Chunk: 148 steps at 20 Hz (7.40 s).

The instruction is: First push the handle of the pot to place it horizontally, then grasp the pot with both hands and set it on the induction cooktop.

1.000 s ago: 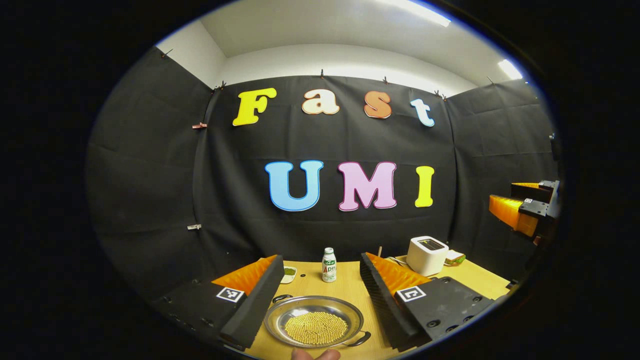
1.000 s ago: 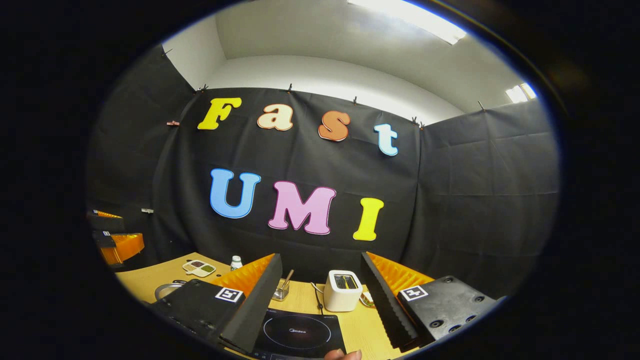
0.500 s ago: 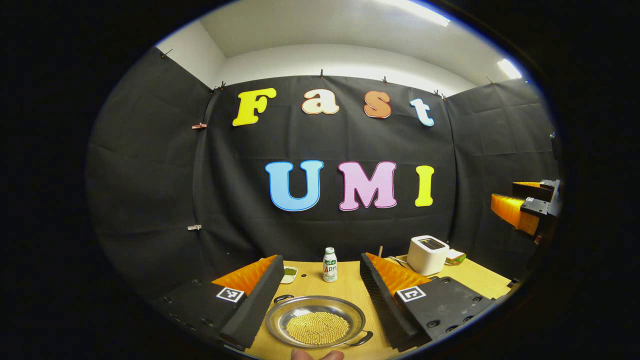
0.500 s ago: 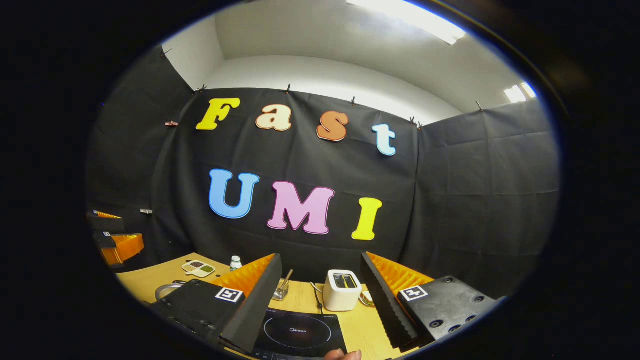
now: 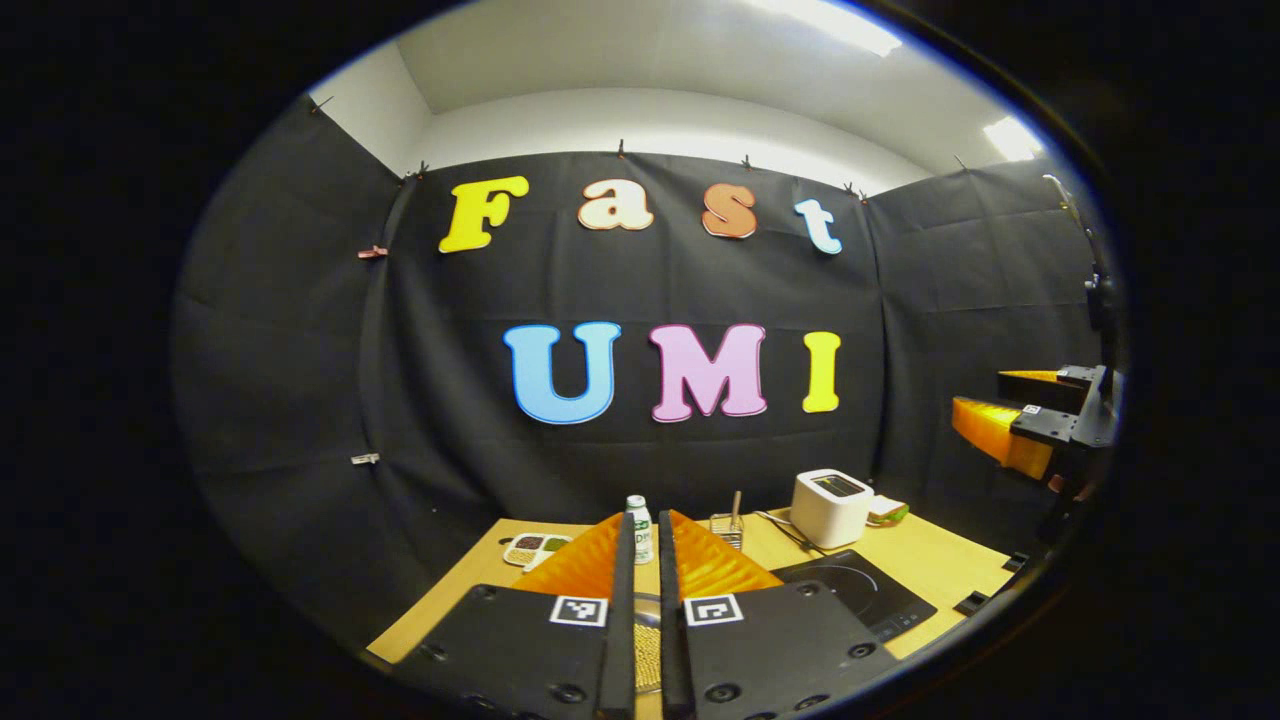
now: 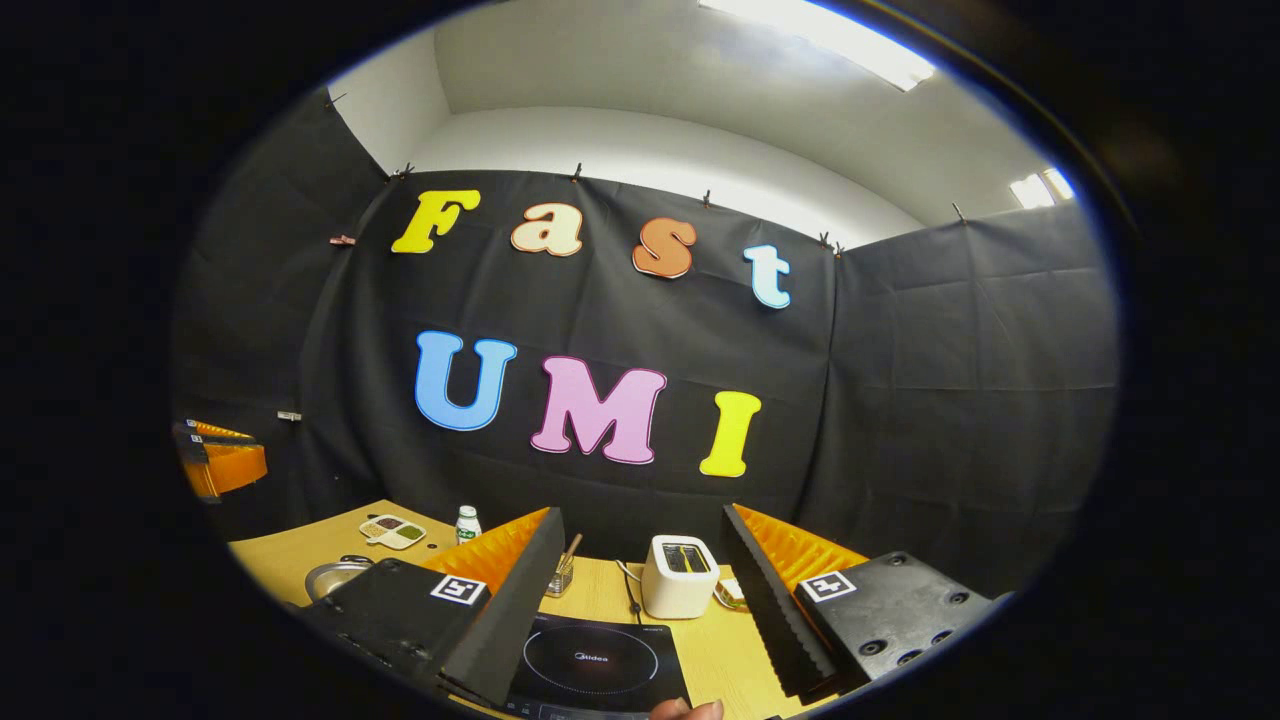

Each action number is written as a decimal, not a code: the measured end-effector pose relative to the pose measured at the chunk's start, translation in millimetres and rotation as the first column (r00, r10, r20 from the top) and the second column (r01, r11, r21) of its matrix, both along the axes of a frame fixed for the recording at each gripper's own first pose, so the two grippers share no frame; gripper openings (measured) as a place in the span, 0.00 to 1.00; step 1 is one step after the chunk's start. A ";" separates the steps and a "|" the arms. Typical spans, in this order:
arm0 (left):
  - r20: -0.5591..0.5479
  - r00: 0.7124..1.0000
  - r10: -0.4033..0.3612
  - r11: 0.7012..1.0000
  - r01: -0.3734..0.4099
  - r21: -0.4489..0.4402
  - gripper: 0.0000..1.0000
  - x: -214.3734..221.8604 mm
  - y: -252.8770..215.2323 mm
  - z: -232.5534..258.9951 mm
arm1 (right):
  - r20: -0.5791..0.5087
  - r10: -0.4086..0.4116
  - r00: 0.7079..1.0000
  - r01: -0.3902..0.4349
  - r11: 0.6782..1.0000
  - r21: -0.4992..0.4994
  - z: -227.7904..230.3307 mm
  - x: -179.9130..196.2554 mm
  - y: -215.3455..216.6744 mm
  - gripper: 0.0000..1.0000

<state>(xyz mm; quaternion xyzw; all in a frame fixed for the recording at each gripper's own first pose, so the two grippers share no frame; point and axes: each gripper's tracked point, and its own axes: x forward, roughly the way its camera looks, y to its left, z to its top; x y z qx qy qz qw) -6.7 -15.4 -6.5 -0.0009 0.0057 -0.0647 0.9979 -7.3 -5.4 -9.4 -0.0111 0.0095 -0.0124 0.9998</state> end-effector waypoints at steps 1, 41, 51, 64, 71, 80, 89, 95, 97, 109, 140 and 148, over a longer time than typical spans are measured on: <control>-0.010 0.999 -0.036 0.999 0.036 -0.010 0.09 -2.5 -7.5 -2.5 | 0.001 -0.005 1.000 0.005 1.000 -0.004 0.1 -0.1 -2.2 0.98; -0.967 0.253 -0.038 0.949 0.311 0.044 0.05 -27.0 -33.6 -353.3 | -0.138 -0.125 0.982 0.126 0.992 -0.005 -63.1 -9.9 -116.0 0.98; -0.964 0.265 0.002 0.945 0.314 0.088 0.05 -4.1 -53.7 -355.0 | -0.156 -0.111 0.982 0.112 0.994 0.001 -73.8 -1.6 -133.9 0.98; -0.953 0.303 0.028 0.958 0.264 0.112 0.05 44.4 -80.5 -352.9 | -0.186 -0.066 0.980 0.069 0.998 0.010 -93.3 22.9 -143.0 0.98; -0.944 0.328 0.036 0.962 0.244 0.122 0.05 81.5 -95.7 -352.7 | -0.200 -0.043 0.979 0.047 0.999 0.013 -104.7 38.9 -145.3 0.98; -0.933 0.356 0.055 0.972 0.195 0.132 0.05 126.4 -102.8 -354.4 | -0.209 -0.008 0.978 0.015 0.999 0.033 -115.2 56.2 -146.8 0.98; -0.917 0.393 0.070 0.981 0.141 0.135 0.05 164.7 -105.5 -356.2 | -0.212 0.048 0.976 -0.040 0.998 0.042 -121.3 71.0 -139.3 0.98; -0.885 0.466 0.006 0.994 0.090 0.054 0.07 157.1 -122.1 -333.7 | -0.200 0.128 0.971 -0.117 0.991 0.064 -124.8 79.2 -126.5 0.98; -0.859 0.511 -0.012 0.998 0.062 0.023 0.19 144.4 -121.5 -313.5 | -0.196 0.166 0.967 -0.152 0.985 0.085 -127.2 84.3 -116.4 0.98; -0.658 0.749 0.083 0.995 -0.025 0.096 0.98 110.5 26.7 -217.7 | -0.288 0.361 0.887 -0.309 0.927 0.212 -153.3 87.6 43.3 0.98; -0.752 0.660 0.015 1.000 -0.017 0.005 0.94 206.2 210.1 -384.8 | -0.752 0.339 0.565 -0.248 0.939 0.238 -411.9 129.6 297.2 0.86; -0.760 0.650 0.007 1.000 -0.014 -0.003 0.67 206.5 209.5 -391.4 | -0.793 0.333 0.510 -0.194 0.943 0.271 -432.0 127.2 302.6 0.65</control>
